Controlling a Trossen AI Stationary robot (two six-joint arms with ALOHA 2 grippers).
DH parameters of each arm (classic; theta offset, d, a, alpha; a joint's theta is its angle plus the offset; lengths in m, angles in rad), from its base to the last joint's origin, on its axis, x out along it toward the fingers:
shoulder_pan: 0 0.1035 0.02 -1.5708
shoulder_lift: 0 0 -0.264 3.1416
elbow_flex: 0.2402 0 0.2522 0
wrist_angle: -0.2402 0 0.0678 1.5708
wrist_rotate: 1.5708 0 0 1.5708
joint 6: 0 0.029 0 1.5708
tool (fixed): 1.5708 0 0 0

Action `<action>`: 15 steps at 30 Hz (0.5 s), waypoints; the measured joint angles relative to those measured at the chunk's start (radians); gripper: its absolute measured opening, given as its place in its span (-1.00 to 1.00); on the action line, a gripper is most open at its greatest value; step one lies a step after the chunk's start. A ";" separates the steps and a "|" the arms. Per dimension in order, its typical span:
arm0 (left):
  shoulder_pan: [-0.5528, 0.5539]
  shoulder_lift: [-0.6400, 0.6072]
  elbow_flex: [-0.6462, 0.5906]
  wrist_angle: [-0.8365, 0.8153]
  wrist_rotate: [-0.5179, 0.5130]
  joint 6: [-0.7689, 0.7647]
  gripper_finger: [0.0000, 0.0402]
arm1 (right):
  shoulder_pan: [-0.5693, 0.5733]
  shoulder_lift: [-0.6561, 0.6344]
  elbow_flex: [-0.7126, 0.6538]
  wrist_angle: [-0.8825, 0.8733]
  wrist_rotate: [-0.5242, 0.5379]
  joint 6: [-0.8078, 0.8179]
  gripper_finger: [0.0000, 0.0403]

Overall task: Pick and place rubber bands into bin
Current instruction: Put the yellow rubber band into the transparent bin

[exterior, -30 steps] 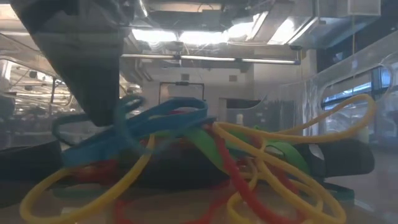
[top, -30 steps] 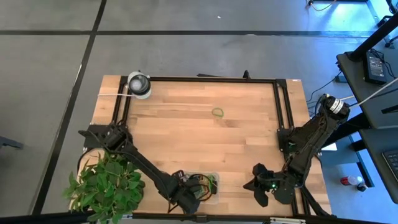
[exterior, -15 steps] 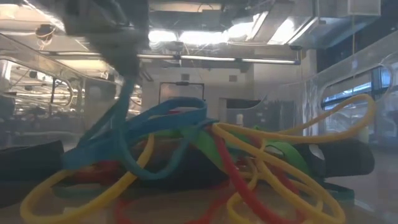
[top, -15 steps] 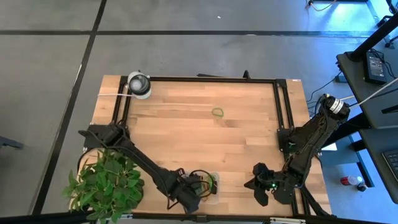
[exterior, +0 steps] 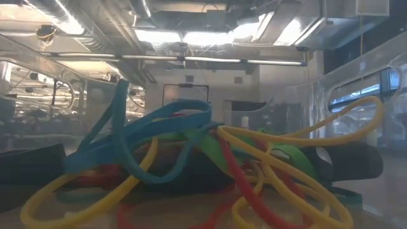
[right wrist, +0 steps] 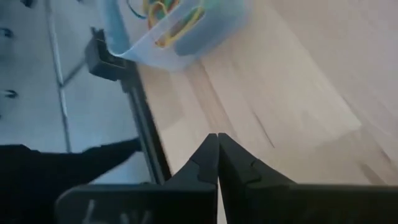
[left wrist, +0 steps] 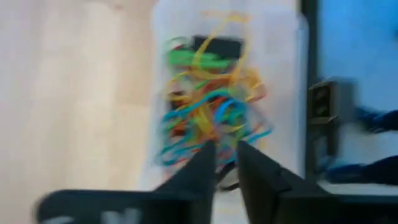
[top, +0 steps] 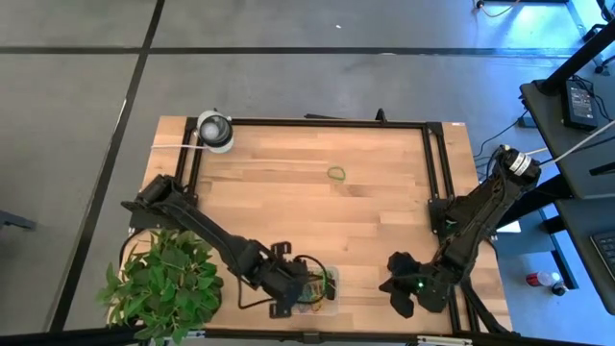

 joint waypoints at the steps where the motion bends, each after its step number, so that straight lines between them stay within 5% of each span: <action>1: 0.000 -0.019 -0.019 -0.016 -0.020 0.021 -0.80 | -0.013 0.004 0.021 -0.036 -0.027 0.001 -0.99; 8: 0.003 -0.273 -0.350 0.090 -0.076 0.030 -0.99 | -0.117 0.080 0.259 -0.437 -0.183 0.002 -0.99; 15: 0.013 -0.607 -0.734 0.372 -0.077 0.038 -0.99 | -0.209 0.228 0.396 -0.710 -0.538 0.053 -0.96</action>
